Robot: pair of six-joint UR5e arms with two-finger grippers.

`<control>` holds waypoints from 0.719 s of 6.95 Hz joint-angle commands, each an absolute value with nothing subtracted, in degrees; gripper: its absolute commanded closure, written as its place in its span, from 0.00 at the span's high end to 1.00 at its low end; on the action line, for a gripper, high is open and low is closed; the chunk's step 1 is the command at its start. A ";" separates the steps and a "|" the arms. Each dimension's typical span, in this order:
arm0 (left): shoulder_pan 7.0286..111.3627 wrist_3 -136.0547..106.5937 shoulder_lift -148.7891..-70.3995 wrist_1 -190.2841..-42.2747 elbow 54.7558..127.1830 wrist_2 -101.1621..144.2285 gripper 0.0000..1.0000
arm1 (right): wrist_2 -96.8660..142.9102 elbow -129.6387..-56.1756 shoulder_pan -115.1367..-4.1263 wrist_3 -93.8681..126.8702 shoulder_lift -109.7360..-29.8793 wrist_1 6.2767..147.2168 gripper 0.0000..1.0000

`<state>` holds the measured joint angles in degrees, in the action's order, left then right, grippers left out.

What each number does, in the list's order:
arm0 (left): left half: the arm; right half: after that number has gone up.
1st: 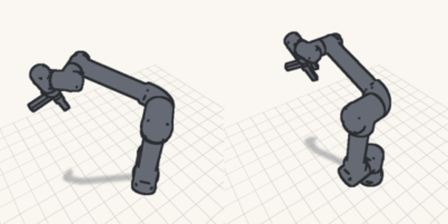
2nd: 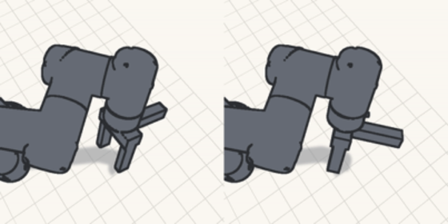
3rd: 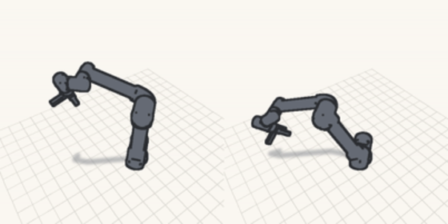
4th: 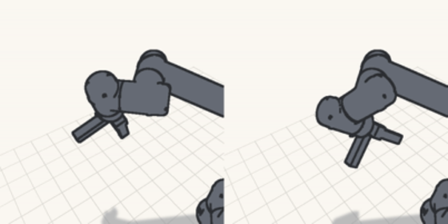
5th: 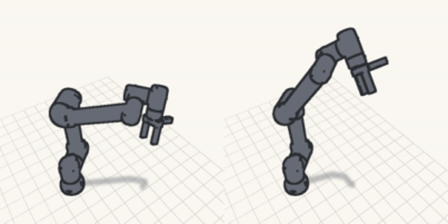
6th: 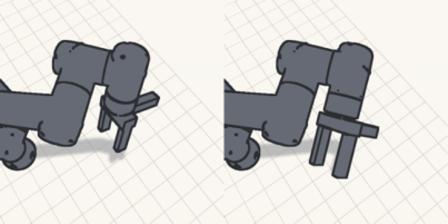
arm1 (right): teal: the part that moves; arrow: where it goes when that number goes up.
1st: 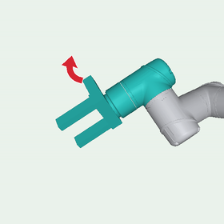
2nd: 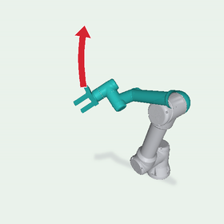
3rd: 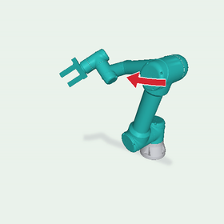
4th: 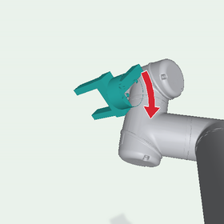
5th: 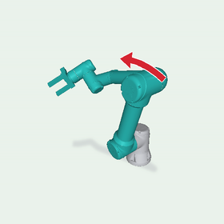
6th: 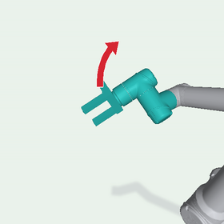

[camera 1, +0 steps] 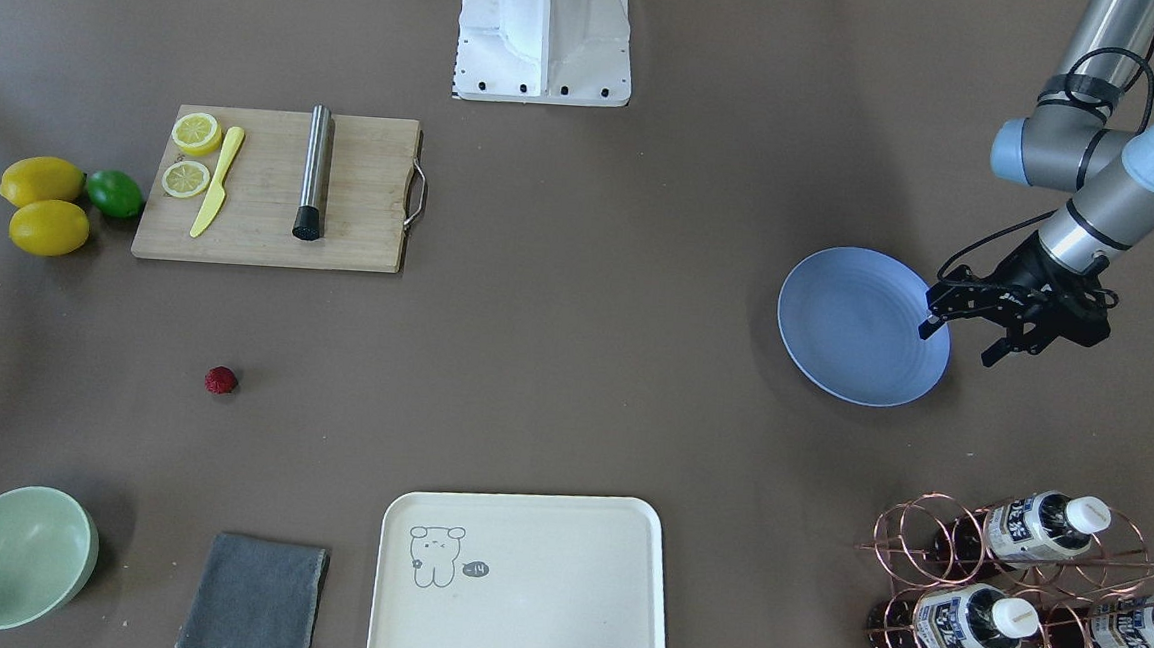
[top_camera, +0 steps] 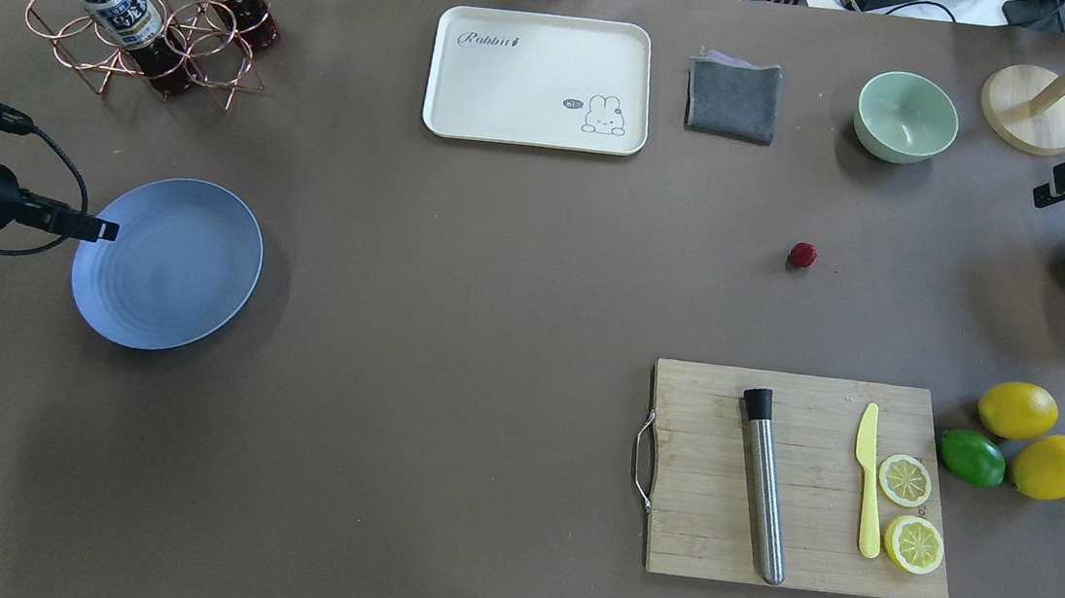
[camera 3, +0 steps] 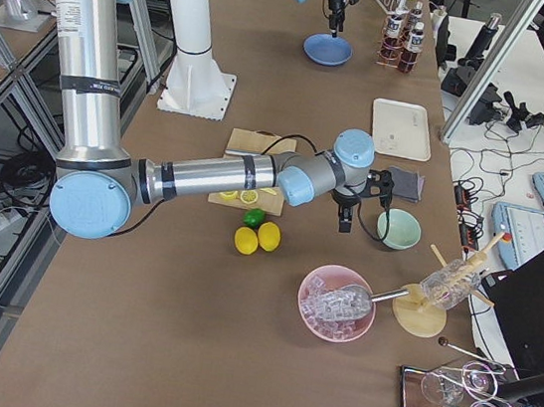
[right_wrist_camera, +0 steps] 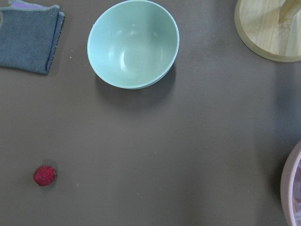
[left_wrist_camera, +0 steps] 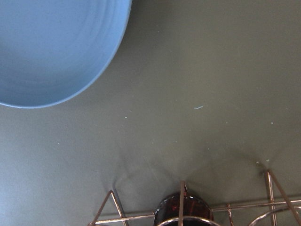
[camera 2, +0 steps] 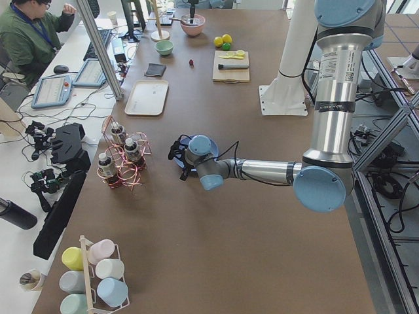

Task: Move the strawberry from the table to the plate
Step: 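Push the blue plate toward table center with left gripper while right arm enters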

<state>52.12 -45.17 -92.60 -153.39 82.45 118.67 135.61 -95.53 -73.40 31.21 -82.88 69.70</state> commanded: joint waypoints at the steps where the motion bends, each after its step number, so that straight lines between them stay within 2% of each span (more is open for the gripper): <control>1: 50.45 -46.23 -92.55 -155.57 81.74 116.98 0.92 | 135.44 -95.54 -73.39 31.29 -82.88 69.70 1.00; 2: 50.45 -46.23 -92.55 -155.65 81.74 117.07 0.38 | 135.44 -95.54 -73.30 31.29 -82.88 69.70 1.00; 3: 50.45 -46.14 -92.55 -155.65 81.74 116.98 0.06 | 135.35 -95.54 -73.30 31.29 -82.88 69.70 1.00; 4: 50.36 -46.14 -92.55 -155.57 81.74 116.90 0.00 | 135.35 -95.54 -73.30 31.29 -82.88 69.70 1.00; 5: 50.27 -46.06 -92.64 -155.39 81.74 116.72 0.00 | 135.35 -95.45 -73.39 31.29 -82.88 69.70 1.00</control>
